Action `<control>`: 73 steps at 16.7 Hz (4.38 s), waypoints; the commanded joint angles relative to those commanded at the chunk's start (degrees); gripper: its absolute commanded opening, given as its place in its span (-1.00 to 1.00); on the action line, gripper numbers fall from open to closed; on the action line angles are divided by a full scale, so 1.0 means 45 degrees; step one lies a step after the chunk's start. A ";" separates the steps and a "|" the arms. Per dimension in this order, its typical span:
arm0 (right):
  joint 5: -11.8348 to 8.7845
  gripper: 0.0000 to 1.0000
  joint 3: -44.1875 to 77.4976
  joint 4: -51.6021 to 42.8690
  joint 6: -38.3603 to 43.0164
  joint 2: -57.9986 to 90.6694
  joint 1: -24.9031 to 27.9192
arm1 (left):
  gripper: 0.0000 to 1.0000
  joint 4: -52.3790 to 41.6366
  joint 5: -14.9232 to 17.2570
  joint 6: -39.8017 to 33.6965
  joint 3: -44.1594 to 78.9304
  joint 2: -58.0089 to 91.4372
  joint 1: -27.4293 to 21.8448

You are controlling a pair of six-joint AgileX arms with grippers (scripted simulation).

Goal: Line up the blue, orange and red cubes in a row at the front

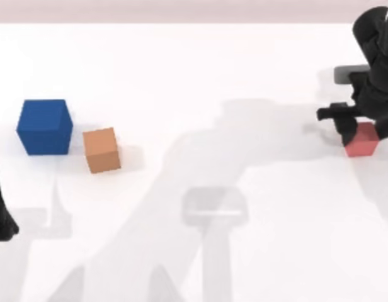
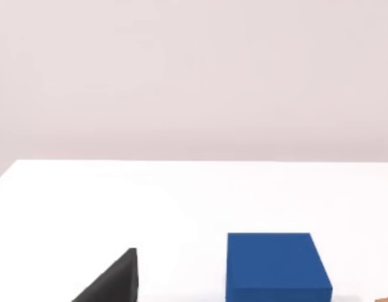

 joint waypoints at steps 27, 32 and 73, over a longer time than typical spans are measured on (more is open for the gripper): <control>0.0111 -1.00 -0.1300 -0.2539 0.4716 -0.4007 0.4150 | 1.00 0.0000 0.0000 0.0000 0.0000 0.0000 0.0000; 0.0194 -1.00 -0.4129 -0.1995 0.8098 -0.6294 0.7281 | 1.00 0.0000 0.0000 0.0000 0.0000 0.0000 0.0000; 0.0230 1.00 -0.6826 0.1561 0.8617 -0.5572 0.7786 | 1.00 0.0000 0.0000 0.0000 0.0000 0.0000 0.0000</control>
